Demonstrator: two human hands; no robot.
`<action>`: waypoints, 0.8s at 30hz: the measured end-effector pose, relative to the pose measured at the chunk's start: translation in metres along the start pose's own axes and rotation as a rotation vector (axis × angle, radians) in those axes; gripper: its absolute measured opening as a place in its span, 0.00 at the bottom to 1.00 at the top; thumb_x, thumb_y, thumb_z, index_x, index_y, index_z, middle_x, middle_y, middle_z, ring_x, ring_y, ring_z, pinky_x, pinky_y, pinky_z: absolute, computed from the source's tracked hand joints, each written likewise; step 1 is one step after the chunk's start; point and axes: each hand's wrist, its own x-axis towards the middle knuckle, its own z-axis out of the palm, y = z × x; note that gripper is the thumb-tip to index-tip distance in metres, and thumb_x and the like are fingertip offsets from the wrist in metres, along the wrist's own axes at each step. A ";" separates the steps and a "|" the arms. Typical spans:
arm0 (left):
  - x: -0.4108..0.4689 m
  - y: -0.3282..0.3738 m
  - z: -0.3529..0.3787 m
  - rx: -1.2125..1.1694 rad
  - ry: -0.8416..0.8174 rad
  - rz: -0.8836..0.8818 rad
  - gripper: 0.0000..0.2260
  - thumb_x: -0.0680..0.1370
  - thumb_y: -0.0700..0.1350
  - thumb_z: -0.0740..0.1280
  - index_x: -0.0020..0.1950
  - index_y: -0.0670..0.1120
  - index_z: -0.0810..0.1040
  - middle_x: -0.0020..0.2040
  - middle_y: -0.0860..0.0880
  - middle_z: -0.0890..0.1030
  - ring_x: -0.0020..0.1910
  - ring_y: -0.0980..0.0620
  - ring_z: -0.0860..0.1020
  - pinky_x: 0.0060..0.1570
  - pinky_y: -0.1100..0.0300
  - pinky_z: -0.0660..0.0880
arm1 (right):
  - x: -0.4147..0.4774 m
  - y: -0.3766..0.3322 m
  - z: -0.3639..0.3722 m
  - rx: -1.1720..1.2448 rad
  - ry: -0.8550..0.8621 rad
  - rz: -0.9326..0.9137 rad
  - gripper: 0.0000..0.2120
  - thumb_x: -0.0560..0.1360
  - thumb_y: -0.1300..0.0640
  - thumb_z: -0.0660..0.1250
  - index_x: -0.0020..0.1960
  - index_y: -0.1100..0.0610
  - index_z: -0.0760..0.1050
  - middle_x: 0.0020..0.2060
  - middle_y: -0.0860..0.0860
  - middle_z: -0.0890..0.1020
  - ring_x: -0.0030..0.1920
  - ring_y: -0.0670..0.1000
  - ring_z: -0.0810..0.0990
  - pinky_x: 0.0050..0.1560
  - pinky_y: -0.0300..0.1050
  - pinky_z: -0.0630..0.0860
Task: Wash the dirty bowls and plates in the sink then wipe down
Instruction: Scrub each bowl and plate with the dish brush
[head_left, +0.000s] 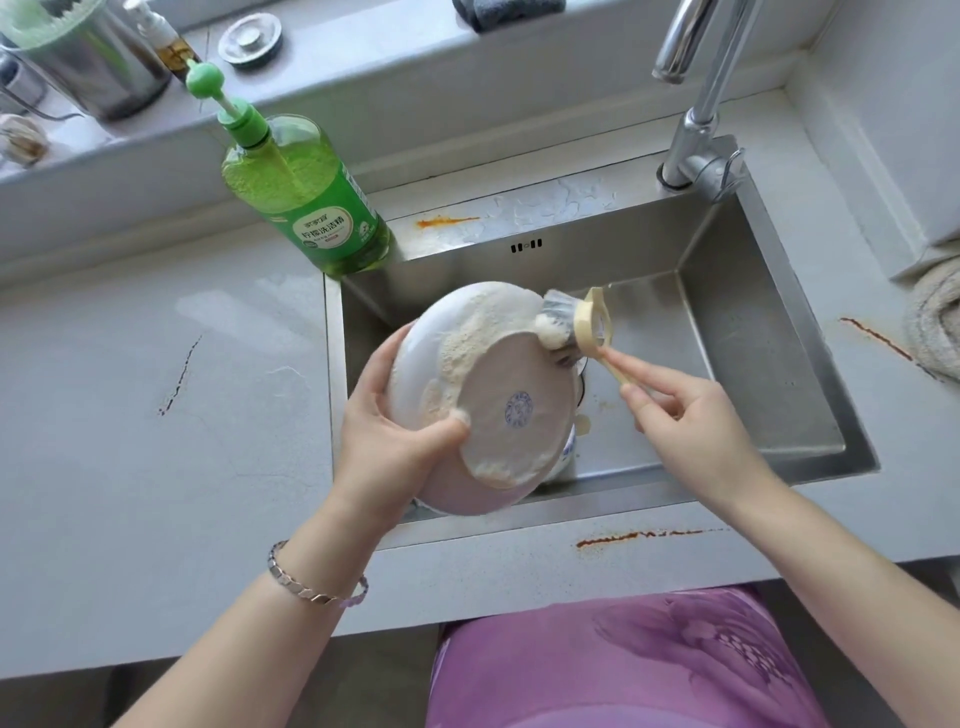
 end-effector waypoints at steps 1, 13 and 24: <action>0.000 0.001 -0.001 0.019 -0.009 0.005 0.28 0.53 0.49 0.71 0.50 0.71 0.75 0.47 0.67 0.80 0.46 0.65 0.79 0.42 0.68 0.76 | 0.000 0.000 -0.001 -0.010 -0.006 0.010 0.19 0.79 0.62 0.59 0.59 0.40 0.74 0.21 0.43 0.58 0.27 0.50 0.58 0.28 0.37 0.56; -0.003 0.003 -0.002 0.225 -0.168 0.050 0.31 0.56 0.43 0.70 0.57 0.64 0.74 0.52 0.63 0.80 0.49 0.66 0.78 0.44 0.74 0.72 | 0.011 -0.013 -0.010 -0.056 -0.104 0.088 0.17 0.79 0.65 0.57 0.64 0.50 0.71 0.14 0.41 0.63 0.19 0.39 0.66 0.25 0.27 0.62; 0.003 -0.002 0.013 0.339 -0.199 0.046 0.31 0.59 0.40 0.71 0.55 0.68 0.71 0.50 0.67 0.78 0.48 0.70 0.76 0.44 0.78 0.70 | 0.010 -0.011 -0.008 -0.229 -0.122 0.071 0.17 0.79 0.59 0.58 0.63 0.44 0.74 0.14 0.42 0.63 0.20 0.44 0.64 0.25 0.31 0.61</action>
